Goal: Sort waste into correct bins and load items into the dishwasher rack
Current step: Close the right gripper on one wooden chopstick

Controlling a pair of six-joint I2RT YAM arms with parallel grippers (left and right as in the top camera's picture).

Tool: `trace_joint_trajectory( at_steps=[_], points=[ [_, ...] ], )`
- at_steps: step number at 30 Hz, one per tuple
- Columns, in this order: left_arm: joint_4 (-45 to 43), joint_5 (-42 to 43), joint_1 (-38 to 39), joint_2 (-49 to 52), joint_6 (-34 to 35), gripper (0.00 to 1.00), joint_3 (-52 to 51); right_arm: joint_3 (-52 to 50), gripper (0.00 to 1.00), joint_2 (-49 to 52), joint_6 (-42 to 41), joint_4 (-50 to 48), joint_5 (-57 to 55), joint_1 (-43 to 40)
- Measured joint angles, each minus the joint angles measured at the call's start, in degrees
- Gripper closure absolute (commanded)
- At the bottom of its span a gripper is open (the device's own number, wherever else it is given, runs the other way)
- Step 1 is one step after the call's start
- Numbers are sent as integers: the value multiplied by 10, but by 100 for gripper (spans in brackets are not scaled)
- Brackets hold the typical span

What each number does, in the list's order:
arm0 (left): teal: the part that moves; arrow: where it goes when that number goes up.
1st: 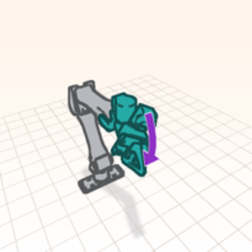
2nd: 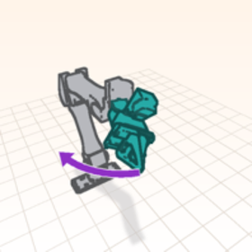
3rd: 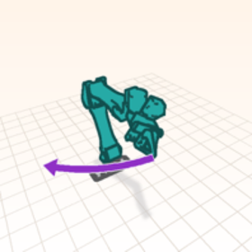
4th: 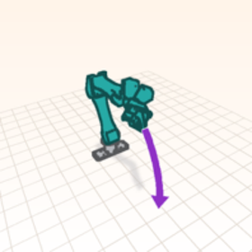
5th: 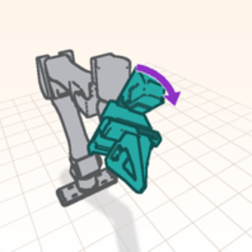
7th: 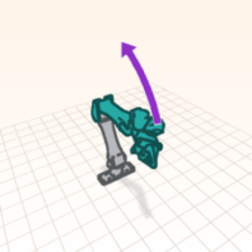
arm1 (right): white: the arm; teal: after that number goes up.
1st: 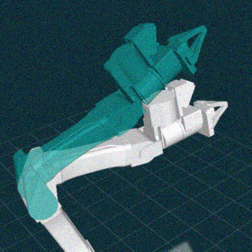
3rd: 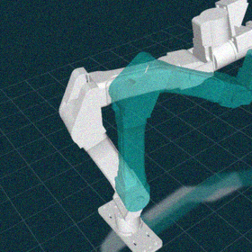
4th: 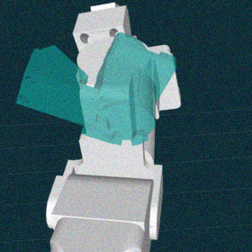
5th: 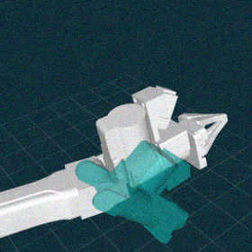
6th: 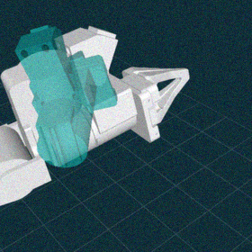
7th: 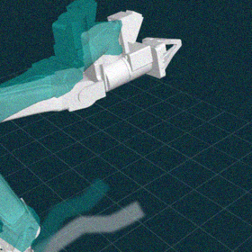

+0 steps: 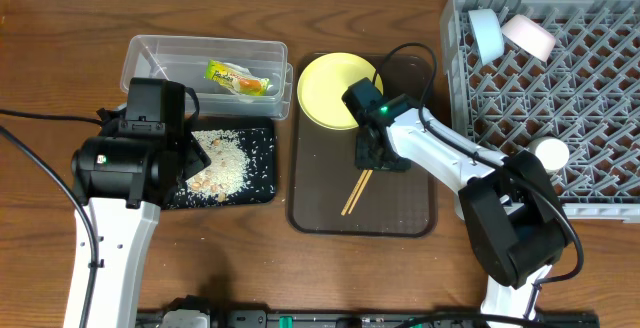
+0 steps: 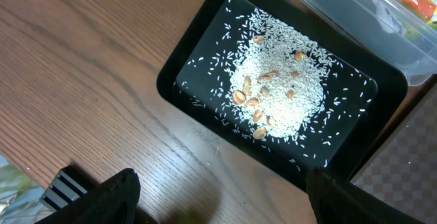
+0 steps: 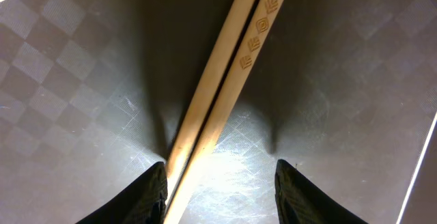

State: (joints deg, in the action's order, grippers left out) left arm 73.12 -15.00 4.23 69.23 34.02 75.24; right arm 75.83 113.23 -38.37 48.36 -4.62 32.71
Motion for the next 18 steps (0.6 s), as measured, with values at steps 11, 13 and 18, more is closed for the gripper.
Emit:
trace_joint_trajectory(
  at_steps=[11, 13, 18],
  points=[
    [0, 0, 0, 0, 0, 19, 0, -5, 53, 0, -3, 11, 0, 0],
    [0, 0, 0, 0, 0, 19, 0, -6, 53, 0, -7, 21, 1, 0],
    [0, 0, 0, 0, 0, 19, 0, -11, 53, 0, -14, 23, 1, 0]
  ],
)
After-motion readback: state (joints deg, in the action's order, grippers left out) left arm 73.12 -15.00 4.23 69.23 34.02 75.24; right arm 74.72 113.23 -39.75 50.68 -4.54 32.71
